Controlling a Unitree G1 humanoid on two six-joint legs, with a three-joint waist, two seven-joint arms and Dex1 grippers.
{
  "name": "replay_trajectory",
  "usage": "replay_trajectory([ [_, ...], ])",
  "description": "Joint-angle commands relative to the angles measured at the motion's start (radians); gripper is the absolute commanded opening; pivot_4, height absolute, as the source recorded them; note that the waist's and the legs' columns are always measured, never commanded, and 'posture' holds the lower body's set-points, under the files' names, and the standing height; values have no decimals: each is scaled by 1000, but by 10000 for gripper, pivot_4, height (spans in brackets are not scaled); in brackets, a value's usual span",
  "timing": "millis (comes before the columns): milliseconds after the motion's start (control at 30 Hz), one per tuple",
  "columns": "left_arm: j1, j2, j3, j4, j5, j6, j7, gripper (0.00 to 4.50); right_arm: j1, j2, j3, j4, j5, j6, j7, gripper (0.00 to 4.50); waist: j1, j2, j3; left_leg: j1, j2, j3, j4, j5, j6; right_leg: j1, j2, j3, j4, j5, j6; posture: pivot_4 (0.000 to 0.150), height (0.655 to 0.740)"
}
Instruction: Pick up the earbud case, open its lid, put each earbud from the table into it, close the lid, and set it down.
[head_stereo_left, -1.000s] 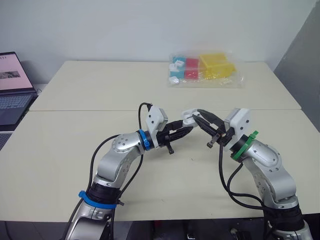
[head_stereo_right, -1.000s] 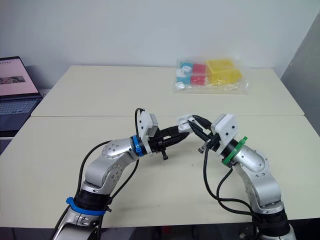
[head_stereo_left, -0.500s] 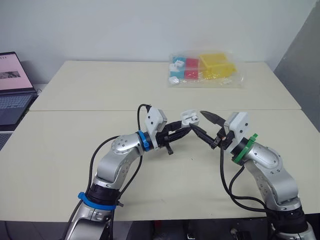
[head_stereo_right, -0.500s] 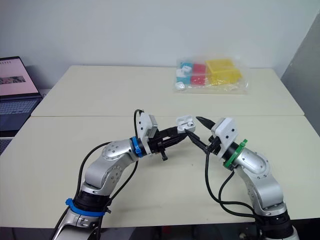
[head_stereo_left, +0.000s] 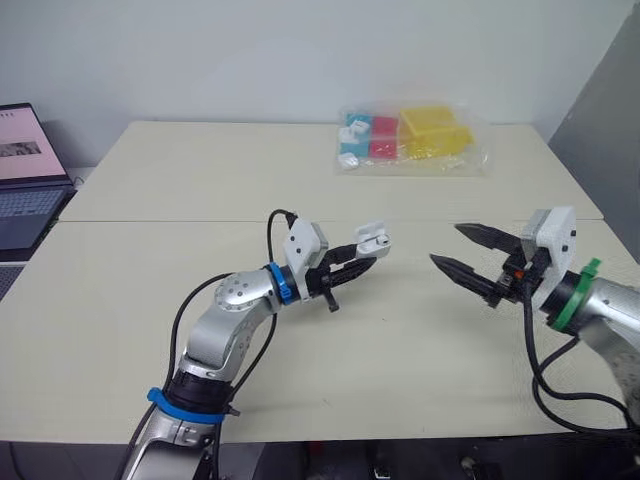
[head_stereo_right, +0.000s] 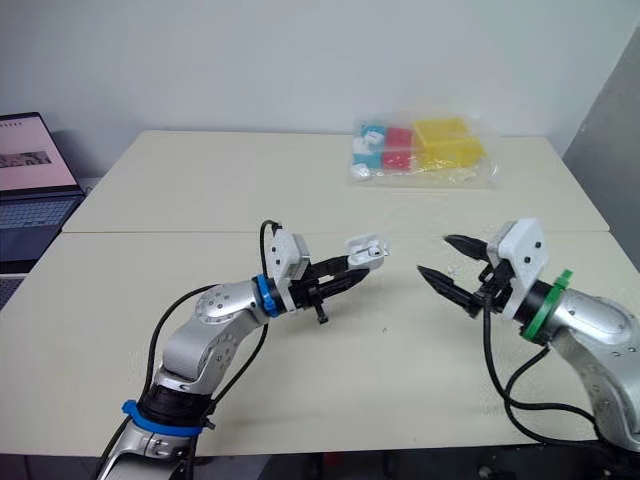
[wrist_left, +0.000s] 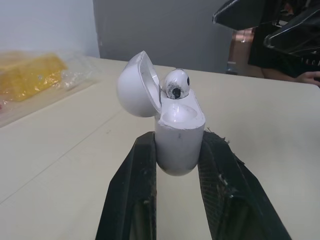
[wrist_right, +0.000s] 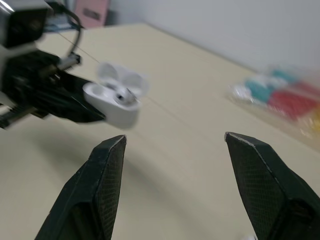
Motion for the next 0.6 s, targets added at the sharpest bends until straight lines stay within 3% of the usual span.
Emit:
replay_trajectory([
  [33,-5,0,4,-24,0,-34,-12,7788,-35,-43,67,7,-93,122,-118,32627,0,0,0,0,0,0,0,0,0,0,0,0,0,0,0,1500,7400],
  [233,3,-4,-3,-21,14,-52,-20,7788,-212,79,189,226,-224,248,-314,32627,-4,0,0,0,0,0,0,0,0,-1,0,0,0,0,0,1500,7400],
  [367,9,-6,-9,-16,20,-65,-25,7788,-297,171,228,416,-295,202,-355,32627,-2,0,0,-2,0,0,-1,0,0,-2,1,0,-1,0,0,1500,7400],
  [600,10,-8,-10,-16,26,-67,-28,7788,-348,259,214,561,-355,168,-389,32627,0,0,0,-3,0,1,-1,0,0,-2,0,1,-3,0,0,1500,7400],
])
